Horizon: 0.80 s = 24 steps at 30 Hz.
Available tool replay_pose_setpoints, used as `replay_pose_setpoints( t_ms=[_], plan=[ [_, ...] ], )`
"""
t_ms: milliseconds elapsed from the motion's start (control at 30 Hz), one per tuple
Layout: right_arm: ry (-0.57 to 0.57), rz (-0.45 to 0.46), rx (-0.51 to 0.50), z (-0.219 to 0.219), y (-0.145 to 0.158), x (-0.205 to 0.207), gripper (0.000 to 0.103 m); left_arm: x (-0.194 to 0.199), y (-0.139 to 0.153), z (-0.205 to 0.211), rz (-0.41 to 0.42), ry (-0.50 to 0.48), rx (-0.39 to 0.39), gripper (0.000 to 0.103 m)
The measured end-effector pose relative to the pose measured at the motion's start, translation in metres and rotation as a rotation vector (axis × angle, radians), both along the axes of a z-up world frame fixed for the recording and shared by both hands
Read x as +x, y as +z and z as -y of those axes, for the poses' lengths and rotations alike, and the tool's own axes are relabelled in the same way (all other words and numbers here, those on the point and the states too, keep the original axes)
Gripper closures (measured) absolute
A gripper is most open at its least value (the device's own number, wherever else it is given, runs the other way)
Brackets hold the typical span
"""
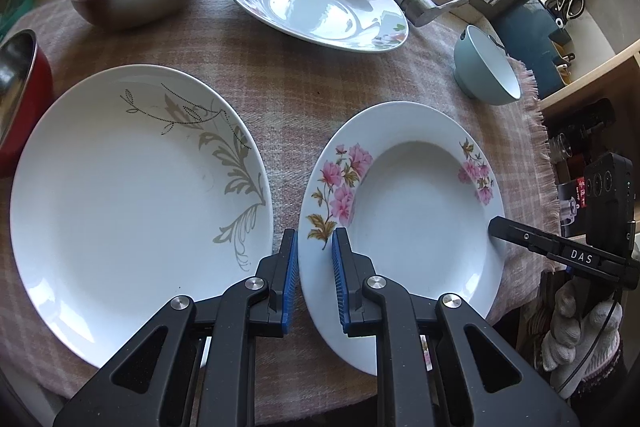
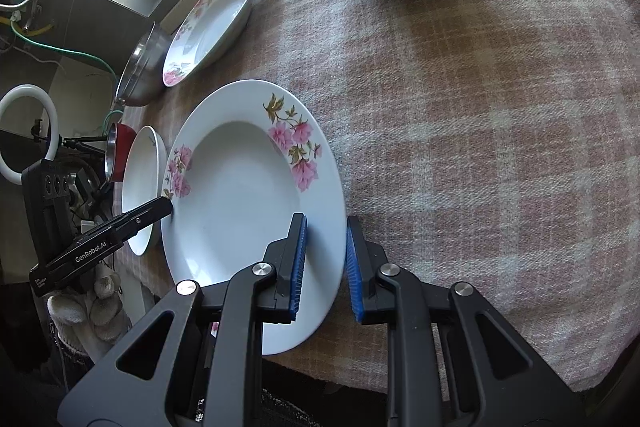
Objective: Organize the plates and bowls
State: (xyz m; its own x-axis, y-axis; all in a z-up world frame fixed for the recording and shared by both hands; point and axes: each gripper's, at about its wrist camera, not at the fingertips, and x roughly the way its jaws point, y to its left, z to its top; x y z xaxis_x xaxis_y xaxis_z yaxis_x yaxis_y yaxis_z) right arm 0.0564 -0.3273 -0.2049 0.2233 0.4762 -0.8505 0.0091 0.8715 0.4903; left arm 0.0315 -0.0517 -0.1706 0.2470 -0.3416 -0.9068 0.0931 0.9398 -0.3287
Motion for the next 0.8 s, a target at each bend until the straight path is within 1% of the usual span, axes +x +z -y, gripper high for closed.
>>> replay_pose_setpoints(
  t_ms=[333,533,667,800],
  plan=[
    [-0.007,-0.007,0.007,-0.0013,-0.0013,-0.0069,0.083,-0.0013,-0.0005,-0.0013,0.009,-0.004,0.007,0.088],
    [-0.003,-0.004,-0.005,-0.0022,-0.0012,-0.0078,0.083,-0.0022,-0.0003,-0.0016,0.015,-0.002,0.010,0.087],
    [0.007,0.003,-0.023,-0.0046,-0.0004,-0.0081,0.083,-0.0025,-0.0005,-0.0029,0.012,0.008,0.005,0.087],
    [0.029,0.019,-0.070,-0.0092,0.0028,-0.0095,0.081,-0.0037,0.0002,-0.0022,0.013,0.010,0.008,0.088]
  ],
)
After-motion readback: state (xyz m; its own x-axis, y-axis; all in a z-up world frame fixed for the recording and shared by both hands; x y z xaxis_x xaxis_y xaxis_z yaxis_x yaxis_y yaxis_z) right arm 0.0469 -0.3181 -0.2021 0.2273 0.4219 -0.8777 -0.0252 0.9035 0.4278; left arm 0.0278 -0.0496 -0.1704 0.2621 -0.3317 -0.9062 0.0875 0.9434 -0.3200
